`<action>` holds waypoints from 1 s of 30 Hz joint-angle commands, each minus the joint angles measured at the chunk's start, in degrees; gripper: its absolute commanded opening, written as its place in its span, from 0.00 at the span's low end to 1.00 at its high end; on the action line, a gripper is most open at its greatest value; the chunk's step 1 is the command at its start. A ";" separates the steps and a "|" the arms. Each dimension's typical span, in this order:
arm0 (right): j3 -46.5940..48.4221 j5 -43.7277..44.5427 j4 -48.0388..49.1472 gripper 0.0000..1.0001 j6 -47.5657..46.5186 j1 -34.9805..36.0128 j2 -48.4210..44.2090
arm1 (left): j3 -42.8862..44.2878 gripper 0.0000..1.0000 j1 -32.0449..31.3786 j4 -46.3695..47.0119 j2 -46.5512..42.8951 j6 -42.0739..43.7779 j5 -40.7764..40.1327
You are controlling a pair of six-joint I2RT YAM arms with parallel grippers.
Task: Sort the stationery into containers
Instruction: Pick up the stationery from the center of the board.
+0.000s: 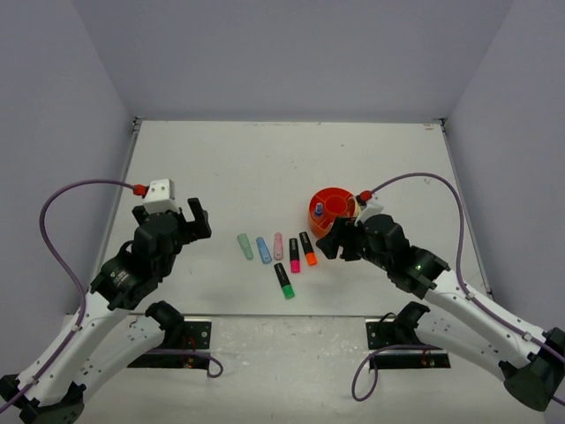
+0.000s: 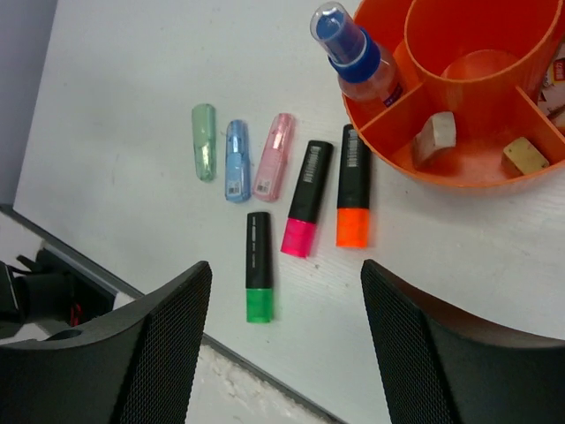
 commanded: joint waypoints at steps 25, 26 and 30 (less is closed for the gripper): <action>3.70 8.49 -9.37 0.72 -4.33 6.96 9.10 | -0.61 1.00 2.31 2.43 0.41 1.47 0.05; 3.96 8.77 -9.54 0.72 -4.24 7.28 9.63 | -0.60 1.00 2.45 2.47 0.63 1.51 0.18; 6.29 13.13 -11.78 0.65 -2.47 8.54 13.70 | -0.56 1.00 2.92 2.60 1.24 1.77 0.70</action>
